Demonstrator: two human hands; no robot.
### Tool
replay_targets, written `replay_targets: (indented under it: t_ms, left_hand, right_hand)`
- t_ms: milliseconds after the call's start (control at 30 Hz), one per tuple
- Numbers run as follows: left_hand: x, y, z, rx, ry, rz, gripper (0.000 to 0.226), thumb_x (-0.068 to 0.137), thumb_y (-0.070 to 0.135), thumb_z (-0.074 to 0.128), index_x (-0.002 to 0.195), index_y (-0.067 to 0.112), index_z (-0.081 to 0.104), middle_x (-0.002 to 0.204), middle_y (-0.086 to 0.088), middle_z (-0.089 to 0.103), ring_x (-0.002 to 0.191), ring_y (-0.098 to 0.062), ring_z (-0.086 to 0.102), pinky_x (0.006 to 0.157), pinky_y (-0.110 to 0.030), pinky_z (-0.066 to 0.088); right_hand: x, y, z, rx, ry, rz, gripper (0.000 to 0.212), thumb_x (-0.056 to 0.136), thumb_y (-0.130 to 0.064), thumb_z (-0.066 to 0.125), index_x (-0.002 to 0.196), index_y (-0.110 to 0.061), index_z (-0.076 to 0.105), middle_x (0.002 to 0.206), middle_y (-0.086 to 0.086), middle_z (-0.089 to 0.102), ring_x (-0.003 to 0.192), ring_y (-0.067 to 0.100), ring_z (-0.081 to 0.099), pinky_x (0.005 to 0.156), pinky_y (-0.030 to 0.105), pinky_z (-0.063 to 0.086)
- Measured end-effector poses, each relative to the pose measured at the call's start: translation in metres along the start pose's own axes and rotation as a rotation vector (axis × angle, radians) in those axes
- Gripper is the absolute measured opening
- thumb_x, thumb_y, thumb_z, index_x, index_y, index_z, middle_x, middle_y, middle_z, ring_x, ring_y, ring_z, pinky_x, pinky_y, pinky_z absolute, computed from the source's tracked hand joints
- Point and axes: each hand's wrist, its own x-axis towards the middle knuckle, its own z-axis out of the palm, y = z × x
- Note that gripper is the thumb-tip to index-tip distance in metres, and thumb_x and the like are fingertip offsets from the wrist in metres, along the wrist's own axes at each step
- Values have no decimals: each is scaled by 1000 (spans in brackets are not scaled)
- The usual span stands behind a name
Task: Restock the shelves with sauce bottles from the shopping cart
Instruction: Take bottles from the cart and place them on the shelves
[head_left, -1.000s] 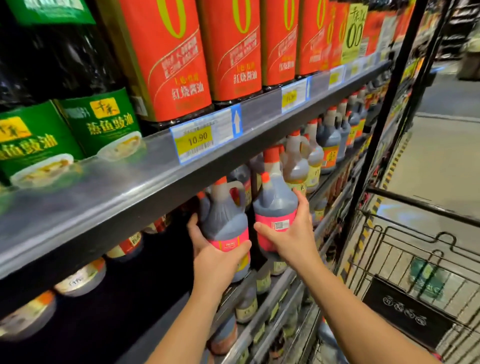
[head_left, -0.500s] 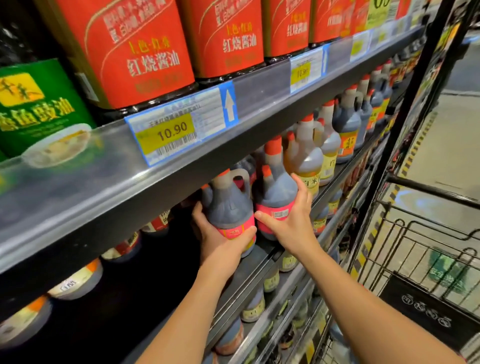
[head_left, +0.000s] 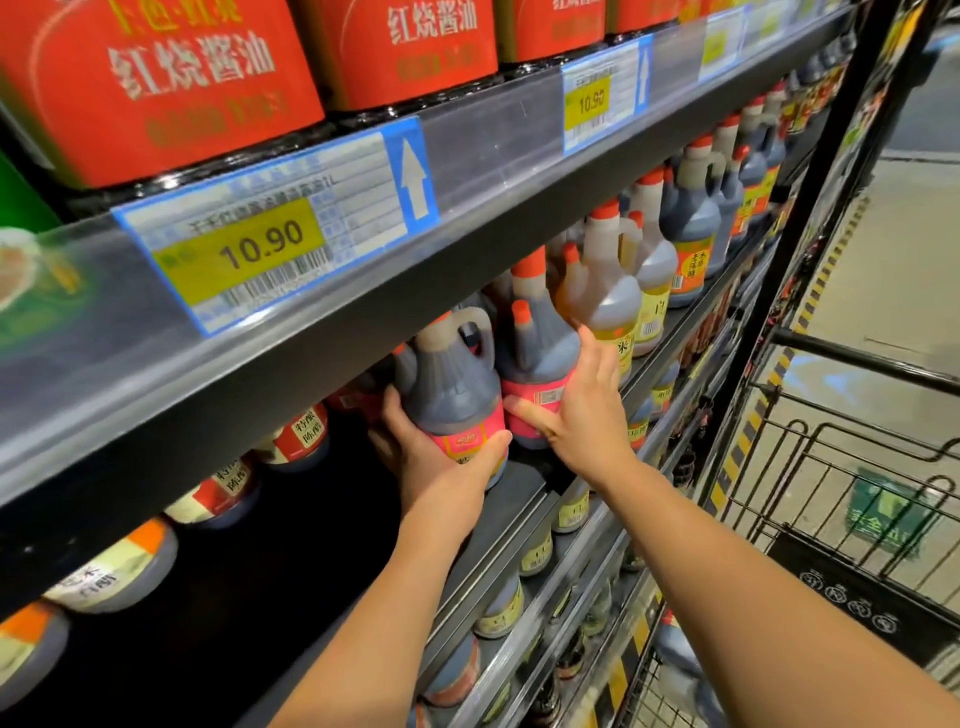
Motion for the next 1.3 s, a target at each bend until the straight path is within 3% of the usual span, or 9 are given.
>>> replay_targets:
  t_ms: [100,267,333,500,667,767,900,1100,1300]
  left_hand:
    - [0,3,2,46,7,-50,117,53,28,94,134,52,14,153,-19,16,140,-37,27,100,-36,32]
    - [1,8,0,105,-10,-101,121,54,34,94,140,48,10,157,-20,9,145,-37,14,113,-53,30]
    - [2,12,-1,103,-42,-123,129,55,30,95,149,38,8,159,-17,6,147,-34,10,115,-51,27]
    - [-7,17,-14,70,-106,-79,135,53,18,96,154,33,7,153,-13,14,137,-30,35,107,-33,35]
    - [-39,16,-33,106,-67,23,120,61,29,92,149,37,11,144,-8,24,127,-18,37,91,-22,34]
    - [-64,24,-33,85,-59,117,107,63,25,91,144,37,22,125,5,35,117,-16,42,94,-30,41]
    - [-98,36,-13,-3,-170,223,100,66,19,88,145,26,27,122,5,35,112,-16,43,98,-39,44]
    - [-139,43,37,-34,-434,225,83,72,22,84,140,22,35,112,3,41,105,-15,45,86,-27,42]
    - [-179,28,98,67,-648,227,67,74,27,83,126,25,43,110,2,46,99,-9,44,81,-16,34]
  right_hand:
    - [1,0,0,-62,1,-7,113,71,-64,69,150,-2,16,133,16,32,126,33,31,104,46,35]
    - [-7,-1,0,-102,-9,9,108,76,-71,52,150,-1,15,135,19,35,126,34,31,103,48,35]
    - [-7,-3,0,-123,-17,18,104,80,-63,59,152,-4,12,137,17,33,128,33,30,102,47,35]
    - [-17,-9,-17,-146,-81,25,104,83,-65,58,154,-12,3,147,12,28,135,30,25,104,50,35]
    - [-49,0,-49,-211,-6,8,94,82,-70,48,153,-16,19,124,9,41,116,29,38,92,43,43]
    - [-72,11,-70,-222,21,12,85,85,-67,48,151,-22,21,122,6,40,116,26,40,91,38,41]
    - [-103,25,-101,-227,63,68,79,86,-64,53,148,-25,26,124,3,42,118,23,42,93,39,44]
    - [-150,63,-150,-294,140,203,74,80,-56,65,140,-21,38,121,1,48,114,19,47,91,34,45]
    - [-199,131,-181,-305,185,426,70,82,-50,69,137,-22,38,123,1,47,116,22,49,88,42,50]
